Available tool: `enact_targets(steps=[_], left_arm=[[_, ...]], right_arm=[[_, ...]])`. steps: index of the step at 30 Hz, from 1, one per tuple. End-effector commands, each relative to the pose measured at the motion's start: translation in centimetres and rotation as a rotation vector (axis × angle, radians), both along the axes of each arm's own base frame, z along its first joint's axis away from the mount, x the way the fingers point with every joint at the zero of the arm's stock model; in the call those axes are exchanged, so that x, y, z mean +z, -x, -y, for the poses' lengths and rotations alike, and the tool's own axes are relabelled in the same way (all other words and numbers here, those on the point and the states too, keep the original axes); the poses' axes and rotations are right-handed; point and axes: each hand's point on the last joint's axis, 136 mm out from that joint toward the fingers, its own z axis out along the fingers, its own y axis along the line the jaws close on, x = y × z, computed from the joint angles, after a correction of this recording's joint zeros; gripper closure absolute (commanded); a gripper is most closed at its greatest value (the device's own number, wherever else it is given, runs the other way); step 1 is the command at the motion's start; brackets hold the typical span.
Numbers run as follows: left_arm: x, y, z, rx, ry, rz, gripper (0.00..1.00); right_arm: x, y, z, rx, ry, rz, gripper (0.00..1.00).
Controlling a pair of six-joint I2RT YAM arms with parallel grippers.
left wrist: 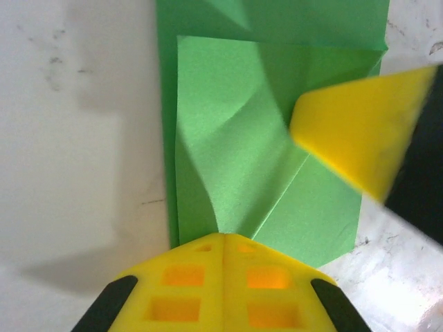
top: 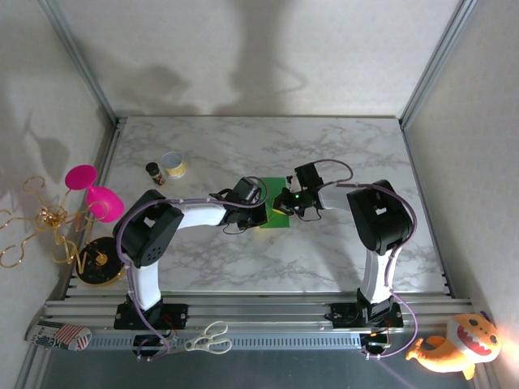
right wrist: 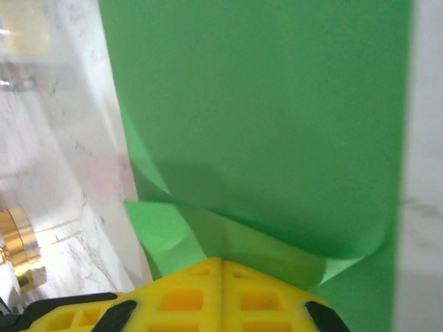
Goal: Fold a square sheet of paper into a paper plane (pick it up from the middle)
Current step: Fold the triangle a second time at the center of the table.
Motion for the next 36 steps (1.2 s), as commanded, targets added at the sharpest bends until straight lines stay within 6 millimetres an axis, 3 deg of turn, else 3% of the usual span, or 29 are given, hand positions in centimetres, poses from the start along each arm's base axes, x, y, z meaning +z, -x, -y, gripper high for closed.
enact_targets(steps=[1,4,8,13,17,22,26,32,36], left_arm=[[-5.6,4.5,-4.9,0.006,-0.218,-0.175,1.00],[-5.3,4.2,-4.5,0.001,-0.207,-0.167,1.00],[-4.7,3.6,-3.9,-0.009,-0.195,-0.152,1.00],[-3.7,2.7,-3.0,-0.014,-0.171,-0.131,1.00],[-2.8,2.0,-2.2,-0.021,-0.147,-0.111,1.00],[-1.3,1.0,-0.9,-0.034,-0.106,-0.081,1.00],[0.4,0.1,0.3,-0.044,-0.051,-0.046,0.99],[3.0,-1.1,1.7,-0.044,0.025,0.014,0.92],[2.8,-1.8,2.2,-0.036,0.037,0.023,0.89]], right_arm=[[-2.6,-4.3,5.9,-0.166,0.147,0.036,0.96],[-1.6,-6.0,7.5,-0.216,0.176,0.065,0.96],[1.5,-7.1,7.9,-0.227,0.190,0.148,0.95],[3.7,-5.0,5.7,-0.159,0.123,0.176,0.94],[3.1,-1.9,2.4,-0.065,0.062,0.123,0.95],[2.0,0.1,-0.4,0.004,0.008,0.067,0.95],[1.1,0.4,-0.9,0.021,0.013,0.044,0.95],[-0.9,0.5,0.1,0.004,0.090,0.005,0.95],[-1.9,0.8,0.6,-0.009,0.123,-0.019,0.95]])
